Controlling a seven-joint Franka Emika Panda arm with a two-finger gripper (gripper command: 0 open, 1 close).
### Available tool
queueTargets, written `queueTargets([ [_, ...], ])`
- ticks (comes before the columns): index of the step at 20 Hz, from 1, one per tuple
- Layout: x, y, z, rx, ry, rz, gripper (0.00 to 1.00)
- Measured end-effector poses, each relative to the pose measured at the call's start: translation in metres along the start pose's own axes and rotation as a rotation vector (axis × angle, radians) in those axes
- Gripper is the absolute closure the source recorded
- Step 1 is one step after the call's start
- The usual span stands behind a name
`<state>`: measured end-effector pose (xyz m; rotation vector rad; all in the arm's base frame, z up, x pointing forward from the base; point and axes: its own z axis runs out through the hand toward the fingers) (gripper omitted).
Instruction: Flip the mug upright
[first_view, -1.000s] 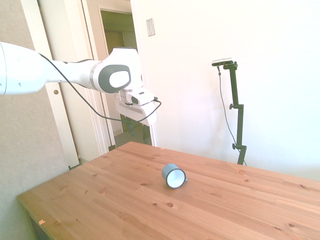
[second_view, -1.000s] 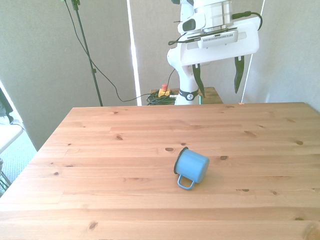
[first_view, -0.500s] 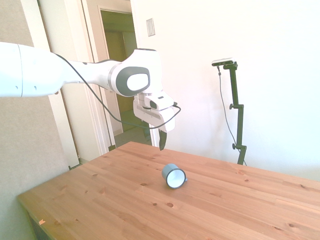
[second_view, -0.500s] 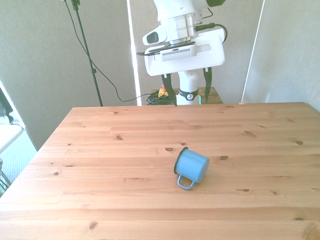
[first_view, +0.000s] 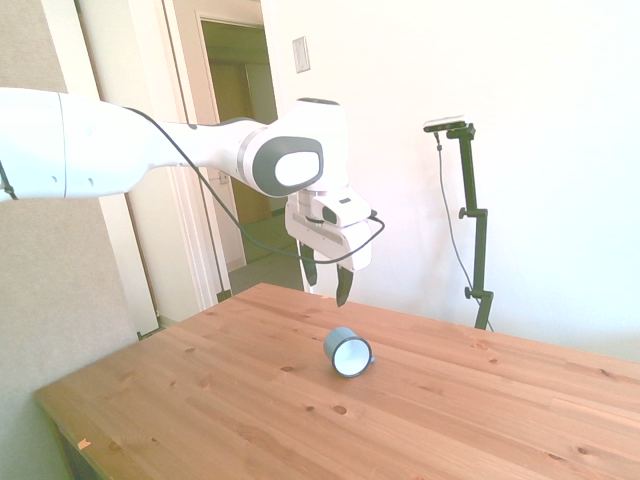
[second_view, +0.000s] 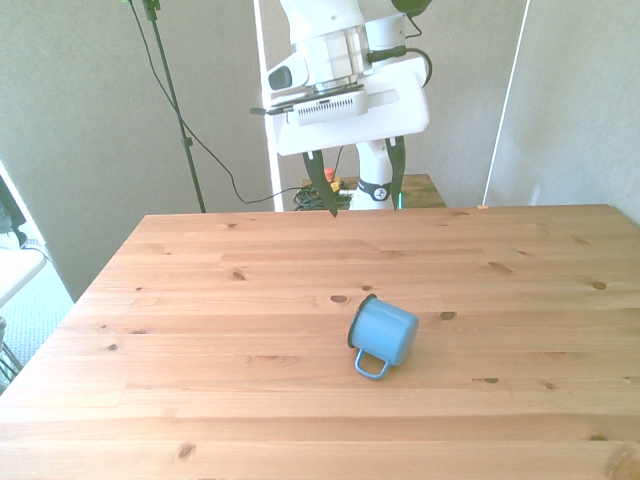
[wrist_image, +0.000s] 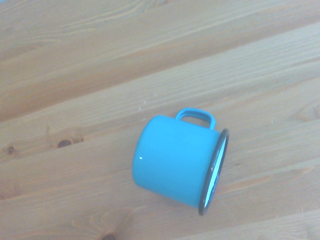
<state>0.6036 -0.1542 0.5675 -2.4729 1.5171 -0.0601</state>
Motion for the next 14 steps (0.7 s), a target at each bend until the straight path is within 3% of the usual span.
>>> queueTargets([
  [4, 0.039, -0.003, -0.008, -0.006, -0.028, 0.051, 0.0],
  [14, 0.07, -0.02, 0.048, -0.059, -0.054, 0.06, 0.0],
])
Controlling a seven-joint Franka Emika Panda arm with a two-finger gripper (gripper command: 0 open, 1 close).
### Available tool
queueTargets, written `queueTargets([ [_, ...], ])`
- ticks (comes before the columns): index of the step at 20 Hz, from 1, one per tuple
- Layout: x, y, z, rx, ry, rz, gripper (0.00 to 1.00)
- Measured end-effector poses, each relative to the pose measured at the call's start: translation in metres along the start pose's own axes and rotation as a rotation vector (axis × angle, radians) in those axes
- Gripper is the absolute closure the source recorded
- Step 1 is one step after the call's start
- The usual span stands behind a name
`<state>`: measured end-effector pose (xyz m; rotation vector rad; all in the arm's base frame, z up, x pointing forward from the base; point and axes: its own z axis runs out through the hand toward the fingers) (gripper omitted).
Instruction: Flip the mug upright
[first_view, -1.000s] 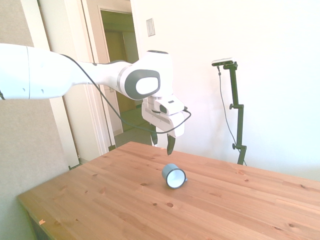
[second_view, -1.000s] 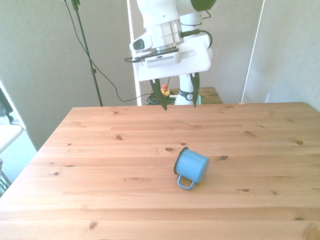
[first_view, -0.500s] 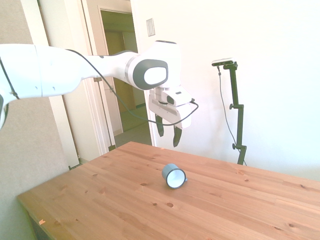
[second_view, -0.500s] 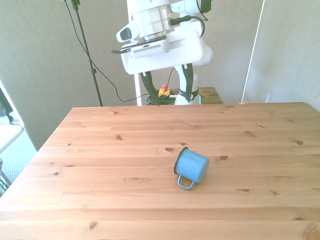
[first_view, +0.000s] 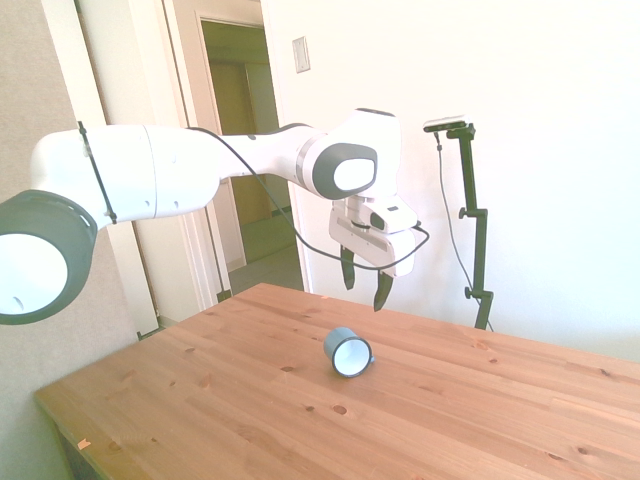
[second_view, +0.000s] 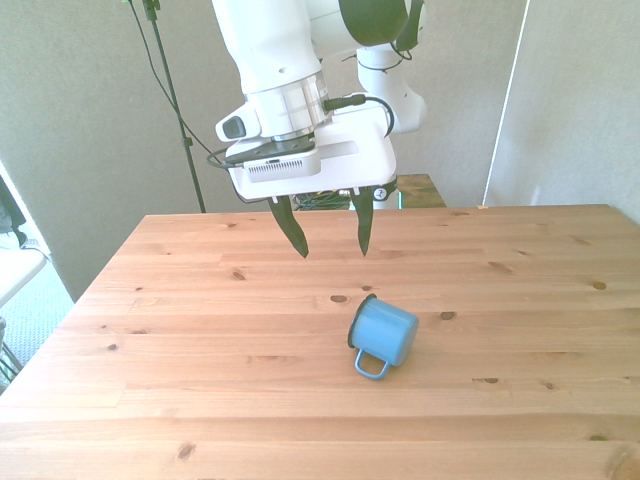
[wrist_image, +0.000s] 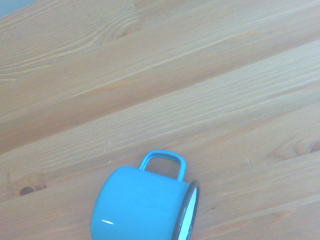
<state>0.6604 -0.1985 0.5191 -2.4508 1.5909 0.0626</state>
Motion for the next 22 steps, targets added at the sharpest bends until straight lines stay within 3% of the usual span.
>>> queueTargets([
  [6, 0.014, 0.011, 0.047, -0.033, -0.013, 0.011, 0.0],
  [9, 0.015, 0.021, 0.036, 0.015, 0.042, 0.023, 0.0],
  [20, 0.012, 0.027, 0.056, -0.038, -0.015, -0.005, 0.0],
  [22, 0.01, 0.027, 0.06, -0.046, -0.051, -0.041, 0.0],
])
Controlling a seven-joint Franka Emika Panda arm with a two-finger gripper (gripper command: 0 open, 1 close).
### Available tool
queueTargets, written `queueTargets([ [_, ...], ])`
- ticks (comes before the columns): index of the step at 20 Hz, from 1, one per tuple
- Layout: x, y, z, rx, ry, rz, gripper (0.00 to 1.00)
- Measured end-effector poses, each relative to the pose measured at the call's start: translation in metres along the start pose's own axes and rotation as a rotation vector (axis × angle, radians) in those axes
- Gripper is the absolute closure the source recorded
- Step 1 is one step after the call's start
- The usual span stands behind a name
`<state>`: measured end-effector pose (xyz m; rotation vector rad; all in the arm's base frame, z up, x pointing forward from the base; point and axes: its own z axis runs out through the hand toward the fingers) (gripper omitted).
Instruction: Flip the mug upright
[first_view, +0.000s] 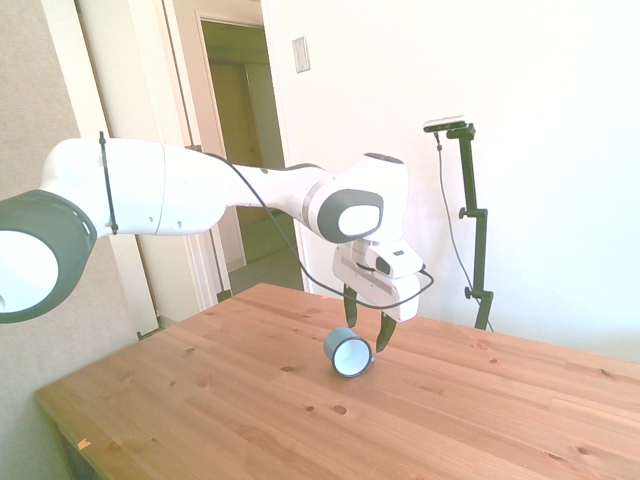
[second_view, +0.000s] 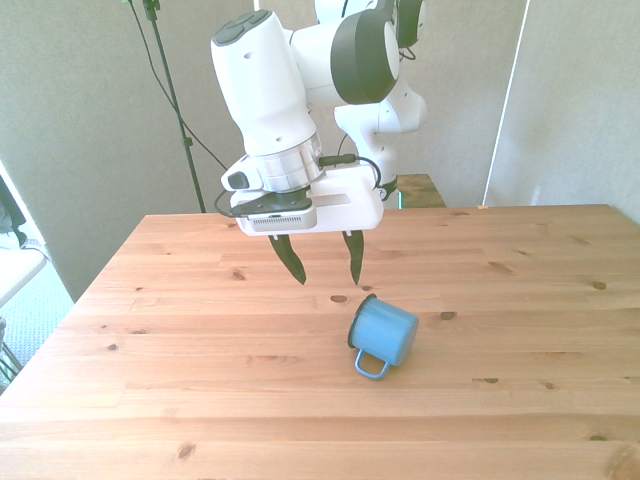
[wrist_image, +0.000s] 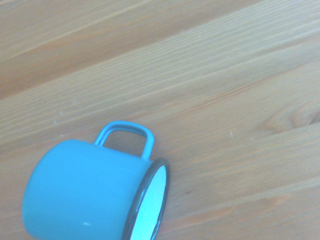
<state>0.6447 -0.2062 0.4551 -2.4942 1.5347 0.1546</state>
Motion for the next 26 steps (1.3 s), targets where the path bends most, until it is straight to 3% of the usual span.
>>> queueTargets([
  [7, 0.017, 0.008, 0.01, 0.007, -0.128, -0.119, 0.0],
  [13, 0.022, 0.015, 0.026, -0.029, -0.296, -0.296, 0.0],
  [17, 0.021, 0.011, 0.028, -0.034, -0.321, -0.345, 0.0],
  [26, -0.006, 0.021, 0.046, -0.132, -0.712, -0.632, 0.0],
])
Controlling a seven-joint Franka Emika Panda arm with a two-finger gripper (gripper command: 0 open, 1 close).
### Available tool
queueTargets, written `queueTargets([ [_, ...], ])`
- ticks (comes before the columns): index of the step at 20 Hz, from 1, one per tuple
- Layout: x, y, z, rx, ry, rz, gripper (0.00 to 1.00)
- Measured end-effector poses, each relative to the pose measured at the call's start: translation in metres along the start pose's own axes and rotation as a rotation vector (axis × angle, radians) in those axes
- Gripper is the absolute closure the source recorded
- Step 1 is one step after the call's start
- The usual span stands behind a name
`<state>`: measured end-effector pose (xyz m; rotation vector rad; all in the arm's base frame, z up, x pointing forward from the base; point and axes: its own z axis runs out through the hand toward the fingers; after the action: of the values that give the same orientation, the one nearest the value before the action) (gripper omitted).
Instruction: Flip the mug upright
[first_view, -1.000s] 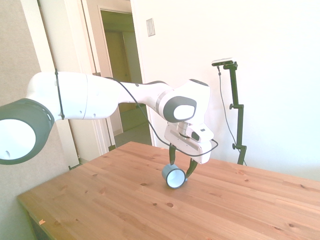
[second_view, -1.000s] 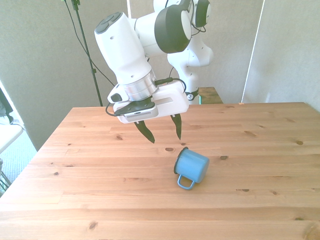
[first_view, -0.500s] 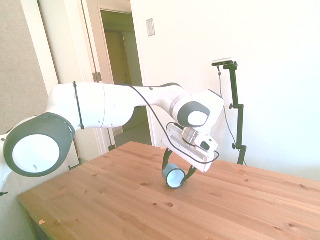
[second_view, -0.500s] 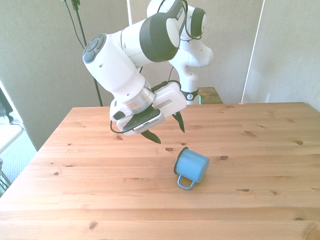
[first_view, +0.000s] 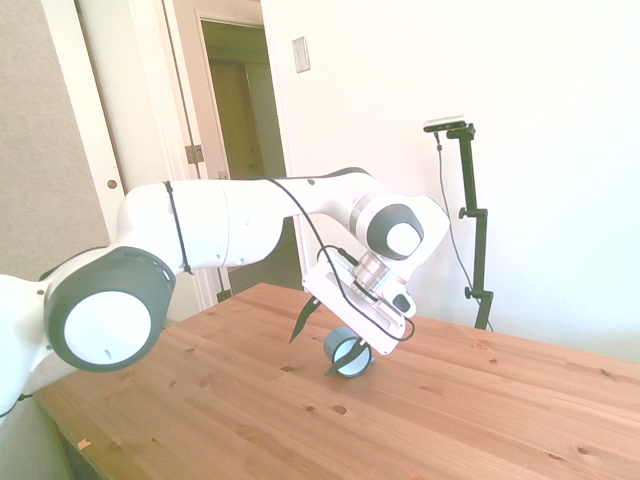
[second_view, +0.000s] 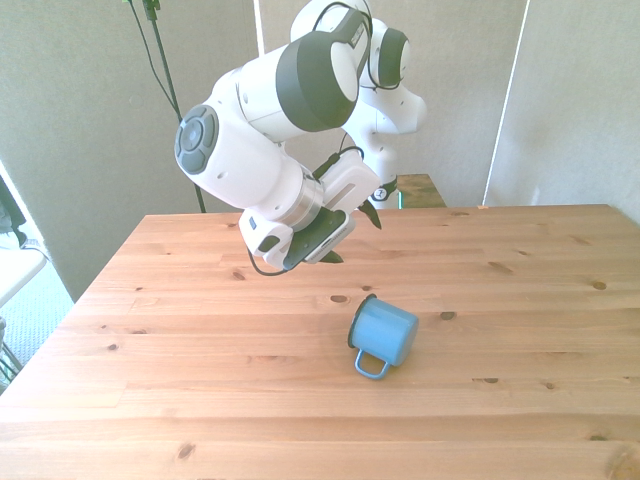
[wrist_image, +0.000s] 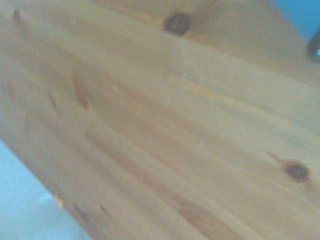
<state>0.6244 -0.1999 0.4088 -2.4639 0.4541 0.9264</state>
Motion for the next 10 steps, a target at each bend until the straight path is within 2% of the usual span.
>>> queueTargets([
  [2, -0.001, -0.003, 0.004, -0.015, -0.073, -0.059, 0.0],
  [3, 0.004, -0.013, 0.003, -0.046, -0.077, -0.086, 0.0],
  [5, 0.006, -0.015, 0.006, -0.04, -0.086, -0.097, 0.0],
  [8, 0.012, -0.019, 0.019, -0.014, -0.128, -0.118, 0.0],
  [10, 0.014, -0.024, 0.022, 0.064, -0.147, -0.132, 0.0],
])
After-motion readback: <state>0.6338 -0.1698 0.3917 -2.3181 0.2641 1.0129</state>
